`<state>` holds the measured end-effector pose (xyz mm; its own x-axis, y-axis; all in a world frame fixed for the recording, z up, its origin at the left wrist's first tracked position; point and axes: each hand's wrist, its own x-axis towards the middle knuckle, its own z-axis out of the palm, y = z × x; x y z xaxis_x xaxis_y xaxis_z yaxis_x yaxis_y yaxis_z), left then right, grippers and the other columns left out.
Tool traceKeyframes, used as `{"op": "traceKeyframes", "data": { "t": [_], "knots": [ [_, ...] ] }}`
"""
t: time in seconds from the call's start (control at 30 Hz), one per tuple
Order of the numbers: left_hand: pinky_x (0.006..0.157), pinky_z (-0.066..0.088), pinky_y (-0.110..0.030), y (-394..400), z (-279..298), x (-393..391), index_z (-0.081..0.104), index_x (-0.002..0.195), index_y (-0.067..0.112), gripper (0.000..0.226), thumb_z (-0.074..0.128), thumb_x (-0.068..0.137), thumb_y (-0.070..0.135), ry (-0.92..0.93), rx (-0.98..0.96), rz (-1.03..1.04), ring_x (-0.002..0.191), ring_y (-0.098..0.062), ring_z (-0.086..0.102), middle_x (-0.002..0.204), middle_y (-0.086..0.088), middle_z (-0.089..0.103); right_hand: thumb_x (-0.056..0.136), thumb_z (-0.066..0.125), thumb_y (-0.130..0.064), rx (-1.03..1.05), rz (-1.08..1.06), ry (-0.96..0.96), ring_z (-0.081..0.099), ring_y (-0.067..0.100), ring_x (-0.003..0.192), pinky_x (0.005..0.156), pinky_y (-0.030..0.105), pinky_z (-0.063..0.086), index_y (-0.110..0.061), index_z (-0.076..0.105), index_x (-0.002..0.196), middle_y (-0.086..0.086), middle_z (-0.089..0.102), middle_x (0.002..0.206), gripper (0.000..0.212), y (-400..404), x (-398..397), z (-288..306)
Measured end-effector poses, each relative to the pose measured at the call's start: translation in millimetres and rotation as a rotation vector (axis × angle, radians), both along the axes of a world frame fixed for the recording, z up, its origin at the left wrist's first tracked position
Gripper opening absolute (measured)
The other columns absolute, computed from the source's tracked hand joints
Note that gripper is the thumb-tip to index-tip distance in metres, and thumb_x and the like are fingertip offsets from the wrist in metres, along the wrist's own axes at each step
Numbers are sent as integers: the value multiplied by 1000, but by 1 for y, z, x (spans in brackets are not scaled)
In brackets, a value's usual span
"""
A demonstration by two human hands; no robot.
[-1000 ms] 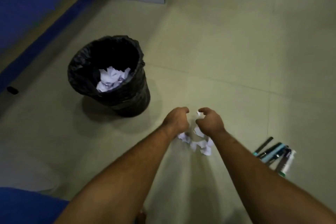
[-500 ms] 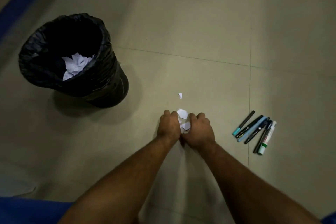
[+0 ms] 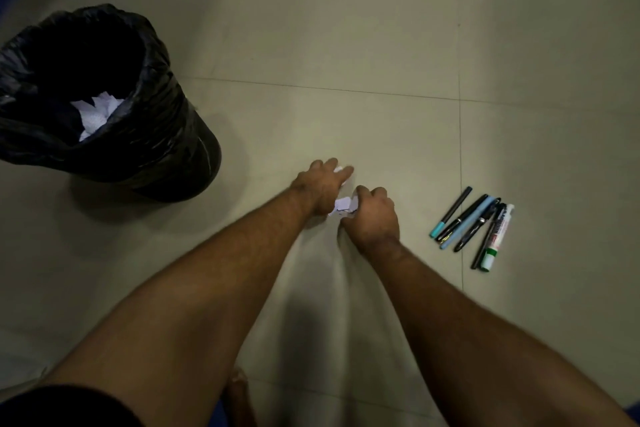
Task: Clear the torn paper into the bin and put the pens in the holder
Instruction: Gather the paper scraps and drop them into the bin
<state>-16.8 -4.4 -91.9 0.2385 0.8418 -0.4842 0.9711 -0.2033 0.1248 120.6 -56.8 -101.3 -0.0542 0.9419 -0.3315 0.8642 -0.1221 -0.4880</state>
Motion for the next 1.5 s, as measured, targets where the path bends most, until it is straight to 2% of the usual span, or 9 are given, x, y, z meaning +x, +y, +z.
{"op": "traceKeyframes", "data": {
  "t": [0.1,0.27,0.47,0.6,0.93,1.07,1.23,1.37,1.5],
  "knots": [
    [105,43,-49,-15,-1,-3,33,145,20,73,63,79,19,-22,-82,-49,141,-35,26,154,-13,23,87,63,-33,4,5,-6,55,38,103,84,39,48,-14,57,124,16,53,117,42,-4,8,-1],
    [97,46,-38,-41,0,-15,44,137,12,67,64,73,11,-158,-2,11,119,-33,48,131,-13,48,87,62,-34,-1,109,-29,52,36,109,86,40,49,-19,49,140,14,50,123,57,-8,7,3],
    [81,40,-33,-47,1,-12,62,101,12,17,53,87,13,-103,137,6,97,-33,58,106,-11,58,89,58,-24,22,131,-52,58,36,95,73,35,50,-15,68,104,14,55,106,20,-4,-8,2],
    [92,41,-32,-56,-2,-3,69,105,9,29,47,100,27,-82,152,61,106,-30,58,110,-13,61,91,53,-19,49,178,-67,59,33,90,64,29,38,-15,72,96,12,57,99,20,-5,-10,2],
    [69,37,-30,-65,3,5,68,95,4,20,50,94,12,-140,95,334,86,-28,62,96,-17,68,92,54,-21,61,184,-85,62,33,88,67,31,41,-13,73,97,11,60,100,21,-7,-16,-2],
    [71,52,-28,-68,-1,-7,73,81,9,12,62,81,7,-286,139,573,83,-25,68,85,-8,73,97,51,-29,79,137,-53,63,31,84,66,30,41,-12,73,92,11,63,92,28,-8,-10,-9],
    [68,53,-22,-66,8,-11,75,73,15,10,69,77,7,-542,151,929,75,-19,70,80,-3,75,93,63,-45,27,-295,285,64,23,74,67,28,47,-13,76,86,3,72,79,35,-13,-11,-4],
    [48,42,-6,-57,33,-13,76,81,7,3,74,79,6,-646,188,1030,74,-14,61,86,-2,71,82,74,-24,-73,-539,532,71,23,75,78,38,58,-17,76,81,0,74,78,7,-3,-27,14],
    [70,52,-21,-47,69,-29,76,76,12,2,77,77,11,-671,229,1033,77,-16,66,85,-3,75,77,79,-19,-149,-623,787,73,25,73,76,46,62,-20,75,69,1,75,73,8,5,-46,45]
  ]
}}
